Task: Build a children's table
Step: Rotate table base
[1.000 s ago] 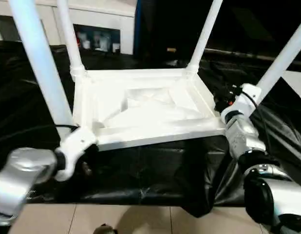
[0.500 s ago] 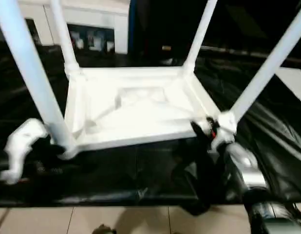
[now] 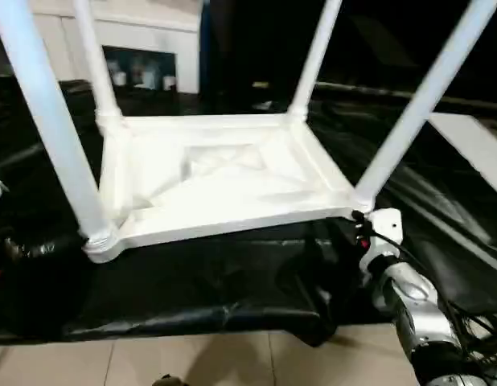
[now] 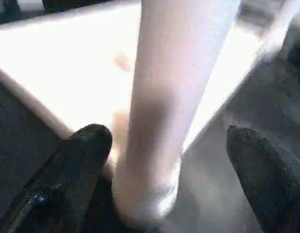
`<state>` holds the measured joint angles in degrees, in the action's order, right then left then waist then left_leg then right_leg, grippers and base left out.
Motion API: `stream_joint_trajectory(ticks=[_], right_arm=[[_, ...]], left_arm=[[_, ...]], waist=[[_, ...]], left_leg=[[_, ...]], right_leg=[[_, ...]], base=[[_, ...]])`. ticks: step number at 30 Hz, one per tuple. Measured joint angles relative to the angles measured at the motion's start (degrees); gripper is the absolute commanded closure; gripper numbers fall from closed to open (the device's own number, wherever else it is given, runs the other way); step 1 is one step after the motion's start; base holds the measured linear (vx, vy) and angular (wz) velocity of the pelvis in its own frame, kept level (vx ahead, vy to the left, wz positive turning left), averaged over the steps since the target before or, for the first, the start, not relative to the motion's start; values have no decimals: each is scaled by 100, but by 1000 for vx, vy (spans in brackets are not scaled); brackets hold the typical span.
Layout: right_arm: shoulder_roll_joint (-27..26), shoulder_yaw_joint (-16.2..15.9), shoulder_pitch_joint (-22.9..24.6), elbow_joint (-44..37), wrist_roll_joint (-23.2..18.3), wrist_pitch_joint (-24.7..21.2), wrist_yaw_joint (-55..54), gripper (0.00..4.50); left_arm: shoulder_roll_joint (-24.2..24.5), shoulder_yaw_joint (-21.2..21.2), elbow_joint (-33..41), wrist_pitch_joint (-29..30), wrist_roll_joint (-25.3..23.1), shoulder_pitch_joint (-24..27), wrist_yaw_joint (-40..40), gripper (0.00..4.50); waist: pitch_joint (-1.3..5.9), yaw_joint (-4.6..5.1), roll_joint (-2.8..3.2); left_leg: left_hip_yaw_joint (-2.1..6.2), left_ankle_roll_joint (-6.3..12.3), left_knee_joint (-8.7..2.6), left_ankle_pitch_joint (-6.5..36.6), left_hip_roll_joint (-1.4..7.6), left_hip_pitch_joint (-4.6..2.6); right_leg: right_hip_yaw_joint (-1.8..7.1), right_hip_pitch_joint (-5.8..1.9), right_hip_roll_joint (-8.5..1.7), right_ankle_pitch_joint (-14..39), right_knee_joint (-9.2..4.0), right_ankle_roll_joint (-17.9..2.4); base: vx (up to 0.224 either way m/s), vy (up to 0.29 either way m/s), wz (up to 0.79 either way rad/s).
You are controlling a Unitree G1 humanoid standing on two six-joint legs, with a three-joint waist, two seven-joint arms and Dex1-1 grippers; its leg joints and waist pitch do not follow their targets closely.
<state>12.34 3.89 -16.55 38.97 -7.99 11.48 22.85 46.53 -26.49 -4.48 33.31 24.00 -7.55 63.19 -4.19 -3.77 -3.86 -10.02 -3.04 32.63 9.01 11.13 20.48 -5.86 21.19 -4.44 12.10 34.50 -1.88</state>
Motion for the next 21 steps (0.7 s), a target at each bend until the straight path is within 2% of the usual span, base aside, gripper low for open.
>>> stream_joint_trajectory(ticks=[1, 2, 3, 4, 5, 6, 7, 8, 9, 10, 11, 12, 13, 14, 15, 16, 17, 18, 19, 20, 21], right_arm=[[-10, -9, 1, 22, 33, -3, 0, 133], [-19, -15, 0, 64, 76, -3, -7, 133], [-13, -31, -26, 100, 101, -11, -16, 133], [-34, -64, -93, 171, 125, -23, -21, 133], [-78, -124, -140, 184, 148, -31, -19, 133], [-89, -139, -155, 182, 153, -31, -19, 133], [-118, -155, -158, 188, 161, -50, -19, 133], [-167, -190, -161, 190, 166, -83, -18, 133], [-200, -216, -176, 190, 169, -87, -14, 133], [-211, -218, -204, 192, 174, -88, -14, 133], [-209, -215, -289, 253, 188, -91, -13, 133], [-217, -215, -377, 331, 205, -100, -3, 133], [-216, -205, -410, 387, 209, -98, 4, 133], [-227, -196, -492, 536, 210, -112, 2, 133], [-261, -230, -665, 629, 222, -128, 9, 133], [-333, -264, -763, 648, 234, -132, 10, 133], [-373, -320, -838, 670, 274, -126, 7, 133], [-371, -311, -847, 682, 289, -91, -15, 133], [-345, -312, -899, 719, 305, -88, -14, 133], [-338, -328, -969, 763, 337, -100, -8, 133], [-355, -354, -1041, 807, 357, -107, -7, 133]], left_arm=[[-169, 9, -98, -97, 66, -148, -52, 12], [-387, 22, -180, -237, 124, -316, -134, 12], [-566, 35, -263, -380, 133, -403, -209, 12], [-705, 78, -348, -488, 125, -389, -278, 12], [-800, 169, -467, -598, 90, -364, -371, 12], [-906, 234, -539, -722, 58, -424, -450, 12], [-1015, 296, -576, -806, 37, -497, -521, 12], [-1135, 341, -603, -874, 25, -544, -606, 12], [-1163, 369, -615, -896, 11, -583, -649, 12], [-1187, 398, -641, -916, -2, -623, -667, 12], [-1292, 427, -650, -922, -13, -683, -728, 12], [-1392, 477, -654, -924, -17, -749, -773, 12], [-1471, 590, -677, -924, -19, -897, -790, 12], [-1635, 760, -651, -959, 8, -1083, -775, 12], [-1719, 803, -656, -1003, 26, -1095, -776, 12], [-1773, 849, -707, -1014, 28, -1043, -777, 12], [-1799, 942, -850, -1057, 2, -1097, -776, 12], [-1826, 1013, -998, -1119, -18, -1249, -776, 12], [-1847, 1054, -1114, -1172, -30, -1361, -778, 12], [-1857, 1085, -1215, -1197, -48, -1423, -771, 12], [-1863, 1115, -1328, -1208, -72, -1489, -771, 12]], waist=[[2, -33, -32], [12, -137, -130], [16, -192, -207], [-12, -258, -166], [-25, -352, -92], [-16, -362, -22], [-34, -359, 11], [-59, -324, 58], [-58, -287, 55], [-58, -268, 53], [-67, -261, 66], [-76, -277, 80], [-75, -400, 62], [-18, -597, -125], [-20, -634, -200], [-14, -722, -114], [33, -797, 0], [36, -799, 6], [40, -749, -5], [38, -715, -2], [34, -664, 6]], left_leg=[[-93, 0, -23, 0, 4, -21], [-236, -1, -23, 0, -3, -67], [-273, -44, 83, 89, -17, -92], [-219, -106, 242, 305, -4, -26], [1, -65, 408, 384, -35, -25], [111, -89, 379, 341, -36, -76], [147, -112, 356, 284, -2, -72], [166, -119, 313, 282, 38, -69], [166, -119, 286, 282, 54, -59], [155, -119, 276, 282, 64, -56], [115, -119, 260, 282, 69, -46], [69, -119, 242, 282, 79, -41], [-73, -119, 229, 282, 95, -24], [-352, -124, 224, 283, 99, -57], [-407, -150, 327, 341, 80, -30], [-257, -114, 443, 450, 64, -52], [58, -143, 435, 441, 6, -111], [94, -277, 346, 292, 10, -148], [34, -275, 269, 246, 40, -144], [-2, -278, 247, 243, 78, -142], [2, -278, 228, 244, 77, -128]], right_leg=[[46, 35, -3, 187, 202, -81], [191, 99, -32, 405, 409, -23], [250, 182, -34, 394, 429, 71], [201, 193, -84, 384, 432, 88], [127, 160, -84, 383, 421, 88], [4, 119, -82, 382, 400, 87], [-61, 89, -55, 375, 343, 83], [-80, 55, 2, 368, 224, 62], [-95, 7, 24, 327, 146, -8], [-109, -9, 26, 300, 109, -55], [-114, -24, 13, 301, 125, -59], [-115, -26, 0, 320, 210, -77], [-87, -15, -19, 454, 515, -175], [203, -15, -49, 749, 829, -145], [312, 43, -67, 682, 869, 116], [307, 87, -74, 677, 866, 125], [271, 71, -26, 647, 833, 124], [266, 81, 3, 550, 754, 111], [312, 112, 72, 381, 648, 76], [360, 98, 123, 310, 586, 30], [355, 65, 125, 273, 543, 28]], base=[[-98, -33, 10], [24, -86, 11], [24, -86, 11], [17, -52, -8], [2, 11, -25], [2, 11, -25], [0, 0, 0], [0, 0, 0], [0, 0, 0], [0, 0, 0], [-104, 25, 0], [-104, 25, 0], [-94, -7, 14], [60, -111, 18], [60, -111, 18], [83, -104, -5], [0, 0, 0], [0, 0, 0], [-13, -58, 32], [-45, -26, 21], [-45, -26, 21]])
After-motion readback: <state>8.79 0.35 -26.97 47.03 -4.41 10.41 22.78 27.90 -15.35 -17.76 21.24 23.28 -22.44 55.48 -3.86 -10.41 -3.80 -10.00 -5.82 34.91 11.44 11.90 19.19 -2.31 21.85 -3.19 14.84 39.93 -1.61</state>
